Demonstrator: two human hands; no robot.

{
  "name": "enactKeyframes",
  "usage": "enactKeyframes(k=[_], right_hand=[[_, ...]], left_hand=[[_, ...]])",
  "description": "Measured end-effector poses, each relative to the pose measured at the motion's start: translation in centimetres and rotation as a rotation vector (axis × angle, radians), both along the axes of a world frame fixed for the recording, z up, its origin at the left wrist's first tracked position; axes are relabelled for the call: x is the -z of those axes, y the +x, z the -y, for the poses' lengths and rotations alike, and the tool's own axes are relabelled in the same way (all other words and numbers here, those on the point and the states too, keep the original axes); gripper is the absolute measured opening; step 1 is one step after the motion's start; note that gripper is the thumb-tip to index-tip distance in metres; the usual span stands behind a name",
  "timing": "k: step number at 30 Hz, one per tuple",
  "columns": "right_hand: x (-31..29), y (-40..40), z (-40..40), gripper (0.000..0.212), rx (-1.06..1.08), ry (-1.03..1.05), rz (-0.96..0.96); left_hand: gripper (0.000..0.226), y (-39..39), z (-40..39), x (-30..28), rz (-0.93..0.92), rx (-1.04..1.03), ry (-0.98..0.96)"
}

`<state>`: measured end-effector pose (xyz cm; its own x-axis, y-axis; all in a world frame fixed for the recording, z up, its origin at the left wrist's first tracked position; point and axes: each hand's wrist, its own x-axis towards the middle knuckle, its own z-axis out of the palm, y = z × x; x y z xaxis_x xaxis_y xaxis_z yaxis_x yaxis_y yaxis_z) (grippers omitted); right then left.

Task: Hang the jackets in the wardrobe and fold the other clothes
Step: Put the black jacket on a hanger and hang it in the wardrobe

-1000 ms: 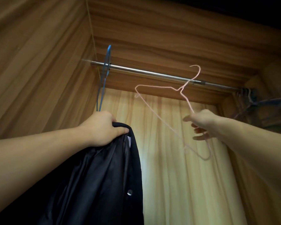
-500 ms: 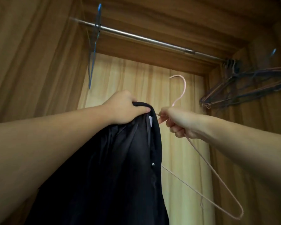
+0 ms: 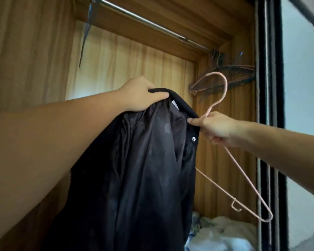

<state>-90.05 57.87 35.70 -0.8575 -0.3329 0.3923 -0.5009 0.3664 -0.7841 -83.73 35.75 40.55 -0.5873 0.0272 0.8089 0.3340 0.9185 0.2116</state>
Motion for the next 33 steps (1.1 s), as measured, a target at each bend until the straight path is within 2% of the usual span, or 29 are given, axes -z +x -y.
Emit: enactKeyframes(k=[4,9,11,15,18,22,25,28,33], right_hand=[[-1.0,5.8,-6.1,0.033,-0.076,-0.022,0.034],[1.3,12.5,-15.0,0.049,-0.103,-0.133,0.120],[2.3,15.3,-17.9,0.041,-0.021,-0.180,0.145],[3.6,20.1,-22.2,0.036,0.207,-0.294,0.113],[4.2,23.6,-23.8,0.035,0.379,-0.357,0.090],[4.5,27.4,-25.2,0.034,0.583,-0.296,0.065],[5.2,29.8,-26.3,0.027,0.688,-0.214,0.075],[6.1,32.4,-28.7,0.033,0.800,-0.207,0.079],[8.5,38.1,-35.6,0.037,0.954,-0.199,0.059]], left_hand=[[0.057,6.6,-4.8,0.3,-0.006,0.093,0.000],[0.044,10.5,-12.1,2.2,0.125,0.247,-0.037],[0.026,11.5,-15.0,3.3,0.161,0.283,-0.065],[0.027,12.4,-19.6,7.4,0.270,0.405,-0.049],[0.023,12.5,-22.9,12.9,0.405,0.527,-0.062],[0.037,12.7,-25.9,21.2,0.491,0.658,0.123],[0.019,12.6,-27.3,25.5,0.537,0.643,0.160],[0.004,12.9,-29.3,25.3,0.615,0.721,0.211],[0.020,15.1,-33.4,23.1,0.908,1.213,0.434]])
